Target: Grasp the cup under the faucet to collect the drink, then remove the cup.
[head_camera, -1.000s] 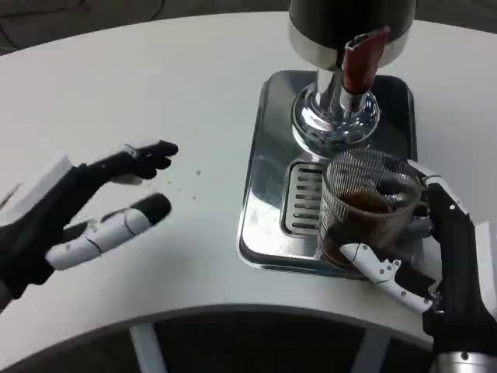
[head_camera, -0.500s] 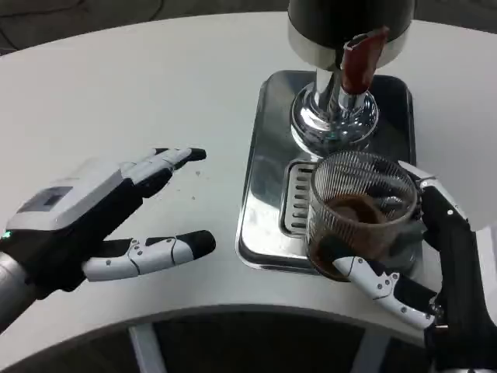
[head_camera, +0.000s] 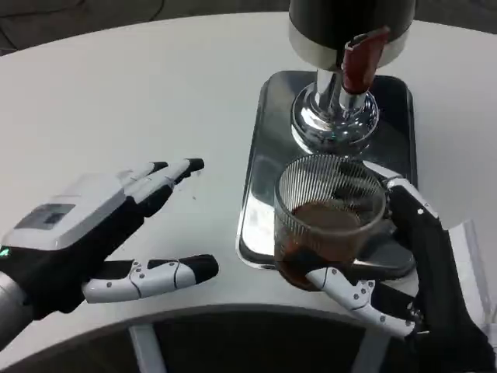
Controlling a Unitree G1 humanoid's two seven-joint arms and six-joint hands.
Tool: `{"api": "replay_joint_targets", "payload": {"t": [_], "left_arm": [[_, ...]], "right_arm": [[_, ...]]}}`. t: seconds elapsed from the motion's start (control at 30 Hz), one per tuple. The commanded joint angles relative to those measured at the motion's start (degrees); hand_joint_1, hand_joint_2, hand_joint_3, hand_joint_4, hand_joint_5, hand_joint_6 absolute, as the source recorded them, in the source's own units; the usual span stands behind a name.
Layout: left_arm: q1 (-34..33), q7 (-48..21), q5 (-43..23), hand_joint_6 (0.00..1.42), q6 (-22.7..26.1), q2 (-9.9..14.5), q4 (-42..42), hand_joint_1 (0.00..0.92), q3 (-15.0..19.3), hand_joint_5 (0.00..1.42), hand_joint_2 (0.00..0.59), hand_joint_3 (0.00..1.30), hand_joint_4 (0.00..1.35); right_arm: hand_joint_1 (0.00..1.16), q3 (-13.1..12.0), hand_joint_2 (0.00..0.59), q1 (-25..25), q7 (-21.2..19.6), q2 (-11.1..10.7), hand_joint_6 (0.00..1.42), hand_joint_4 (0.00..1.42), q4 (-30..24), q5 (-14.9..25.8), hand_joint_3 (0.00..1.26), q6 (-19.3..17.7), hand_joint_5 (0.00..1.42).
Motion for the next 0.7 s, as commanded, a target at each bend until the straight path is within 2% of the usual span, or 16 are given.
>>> {"api": "replay_joint_targets", "payload": {"t": [0.03, 0.33, 0.7], "left_arm": [[3.0, -1.2, 0.9, 0.03, 1.0, 2.0, -2.7, 0.000, 0.9, 0.00, 0.119, 0.00, 0.00], [8.4, -2.4, 1.7, 0.00, 3.9, 3.2, -8.9, 0.000, 2.9, 0.00, 0.108, 0.00, 0.00], [16.4, -3.2, 0.5, 0.00, 4.8, 2.2, -16.5, 0.000, 8.5, 0.00, 0.107, 0.00, 0.00]], "right_arm": [[0.76, 1.3, 0.222, 0.4, 1.0, 0.4, 0.92, 0.91, -2.7, 0.5, 0.75, -2.6, 1.10], [0.76, 2.9, 0.222, 0.5, 2.9, 0.7, 0.93, 0.91, -4.3, 0.0, 0.76, -2.7, 1.10], [0.76, 5.3, 0.229, 1.9, 6.0, 0.4, 0.94, 0.92, -7.2, 0.6, 0.77, -2.7, 1.12]]}}
